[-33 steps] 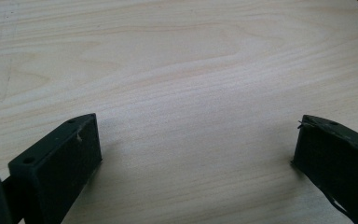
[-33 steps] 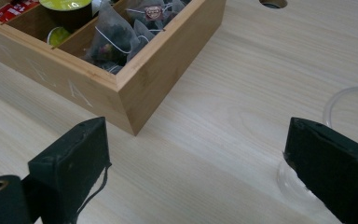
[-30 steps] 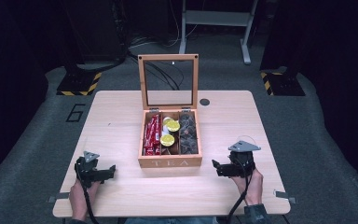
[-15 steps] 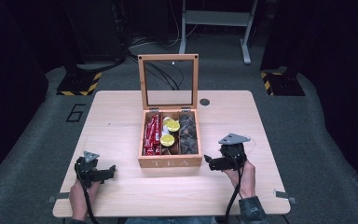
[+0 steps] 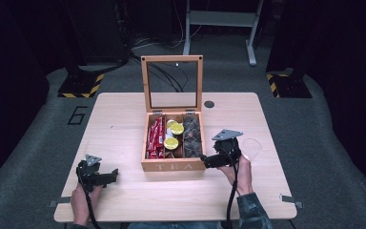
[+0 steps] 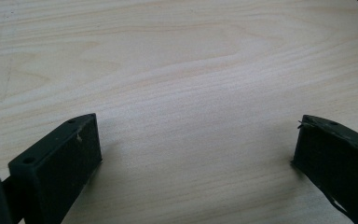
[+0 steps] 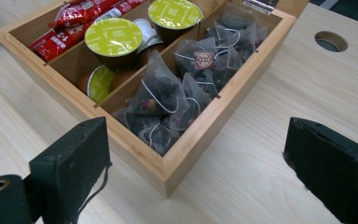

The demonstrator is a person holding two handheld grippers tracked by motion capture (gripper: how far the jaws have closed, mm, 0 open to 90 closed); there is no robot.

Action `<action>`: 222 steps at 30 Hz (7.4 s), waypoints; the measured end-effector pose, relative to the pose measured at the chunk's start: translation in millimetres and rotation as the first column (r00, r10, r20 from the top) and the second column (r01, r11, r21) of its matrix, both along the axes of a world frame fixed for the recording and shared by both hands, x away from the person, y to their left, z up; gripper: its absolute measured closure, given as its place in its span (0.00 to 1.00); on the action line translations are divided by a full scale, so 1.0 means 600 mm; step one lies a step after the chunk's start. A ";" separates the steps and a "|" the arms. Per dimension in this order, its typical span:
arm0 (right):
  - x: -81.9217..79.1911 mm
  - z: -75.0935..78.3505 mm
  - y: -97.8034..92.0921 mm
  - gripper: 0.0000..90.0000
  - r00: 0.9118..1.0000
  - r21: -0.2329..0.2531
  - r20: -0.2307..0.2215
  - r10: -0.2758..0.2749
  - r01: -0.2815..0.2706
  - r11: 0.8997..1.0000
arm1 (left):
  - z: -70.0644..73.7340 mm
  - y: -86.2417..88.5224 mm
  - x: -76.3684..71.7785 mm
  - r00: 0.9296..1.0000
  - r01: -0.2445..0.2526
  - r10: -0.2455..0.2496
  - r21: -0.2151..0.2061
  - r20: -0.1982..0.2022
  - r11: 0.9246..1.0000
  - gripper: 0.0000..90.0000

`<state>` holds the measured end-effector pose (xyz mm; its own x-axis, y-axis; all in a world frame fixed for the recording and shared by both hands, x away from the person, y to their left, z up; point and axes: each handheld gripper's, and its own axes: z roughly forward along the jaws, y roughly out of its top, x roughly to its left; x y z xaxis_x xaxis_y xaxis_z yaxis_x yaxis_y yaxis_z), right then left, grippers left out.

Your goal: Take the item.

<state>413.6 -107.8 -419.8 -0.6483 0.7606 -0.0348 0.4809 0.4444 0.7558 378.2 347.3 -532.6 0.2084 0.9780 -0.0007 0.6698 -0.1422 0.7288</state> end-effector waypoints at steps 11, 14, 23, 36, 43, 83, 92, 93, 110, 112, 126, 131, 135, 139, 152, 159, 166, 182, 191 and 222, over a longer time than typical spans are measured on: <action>0.025 -0.006 0.032 0.10 0.999 -0.011 -0.036 0.034 -0.034 0.999 | 0.000 0.000 0.000 1.000 0.000 0.000 0.000 0.000 1.000 0.00; 0.033 -0.010 0.039 0.10 0.998 -0.008 -0.044 0.038 -0.038 0.999 | 0.000 0.000 0.000 1.000 0.001 -0.001 0.000 -0.001 1.000 0.00; 0.059 -0.023 0.062 0.16 0.995 -0.016 -0.074 0.060 -0.061 0.998 | 0.000 0.000 0.000 1.000 0.001 -0.001 0.000 -0.001 1.000 0.00; 0.086 -0.043 0.089 0.49 0.988 -0.042 -0.132 0.075 -0.081 0.996 | 0.000 0.000 0.000 1.000 0.001 -0.001 0.000 0.000 1.000 0.00; 0.090 -0.051 0.095 0.68 0.986 -0.059 -0.158 0.055 -0.065 0.996 | 0.000 0.000 0.000 1.000 0.001 -0.001 0.000 -0.001 1.000 0.00; 0.073 -0.045 0.083 0.91 0.994 -0.005 -0.098 0.048 -0.049 0.999 | 0.001 0.000 0.000 1.000 0.004 -0.004 0.001 -0.003 1.000 0.00; 0.061 -0.028 0.072 0.91 0.998 0.034 -0.054 0.042 -0.040 0.999 | 0.001 0.000 -0.001 1.000 0.003 -0.003 -0.001 -0.005 1.000 0.00; 0.060 -0.027 0.072 0.91 0.998 0.037 -0.051 0.036 -0.035 0.999 | 0.000 0.001 0.000 1.000 0.005 -0.005 0.005 -0.002 1.000 0.00; 0.043 0.009 0.050 0.91 0.999 0.083 0.039 0.021 -0.024 0.996 | 0.000 0.000 0.000 1.000 0.003 -0.003 0.001 -0.001 1.000 0.00; 0.040 0.014 0.047 0.91 0.999 0.083 0.046 0.019 -0.023 0.996 | 0.000 0.000 0.000 1.000 0.002 -0.002 0.001 0.001 1.000 0.00; 0.023 0.046 0.014 0.91 0.995 0.086 0.098 -0.022 0.013 0.996 | 0.000 0.000 0.000 1.000 0.002 -0.002 0.002 0.000 1.000 0.00; 0.018 0.054 -0.002 0.91 0.992 0.089 0.115 -0.046 0.036 0.995 | 0.000 0.001 0.000 1.000 0.004 -0.004 0.005 -0.002 1.000 0.00; 0.016 0.059 -0.012 0.91 0.990 0.092 0.125 -0.060 0.048 0.995 | 0.000 0.001 0.000 1.000 0.005 -0.005 0.005 -0.002 1.000 0.00; 0.012 0.065 -0.024 0.91 0.987 0.093 0.139 -0.077 0.064 0.994 | 0.000 0.000 0.000 1.000 0.001 -0.001 0.001 0.002 1.000 0.00; -0.005 0.081 -0.072 0.91 0.974 0.093 0.169 -0.150 0.136 0.986 | 0.000 0.000 0.000 1.000 0.001 -0.001 0.001 0.002 1.000 0.00; -0.013 0.085 -0.104 0.91 0.965 0.098 0.173 -0.195 0.180 0.979 | 0.001 0.001 0.000 1.000 0.007 -0.007 0.005 -0.006 1.000 0.00; -0.019 0.086 -0.135 0.91 0.955 0.106 0.177 -0.239 0.223 0.969 | 0.000 0.000 0.000 1.000 0.002 -0.002 0.002 0.001 1.000 0.00; -0.026 0.071 -0.191 0.91 0.932 0.090 0.167 -0.322 0.310 0.946 | 0.000 0.001 0.000 1.000 0.004 -0.004 0.002 -0.002 1.000 0.00; -0.025 0.049 -0.214 0.91 0.922 0.075 0.134 -0.363 0.356 0.932 | 0.000 0.000 0.000 1.000 0.001 -0.001 0.001 0.001 1.000 0.00; -0.012 -0.008 -0.214 0.91 0.930 0.025 0.032 -0.366 0.365 0.931 | 0.000 0.000 0.000 1.000 0.002 -0.002 0.002 0.001 1.000 0.00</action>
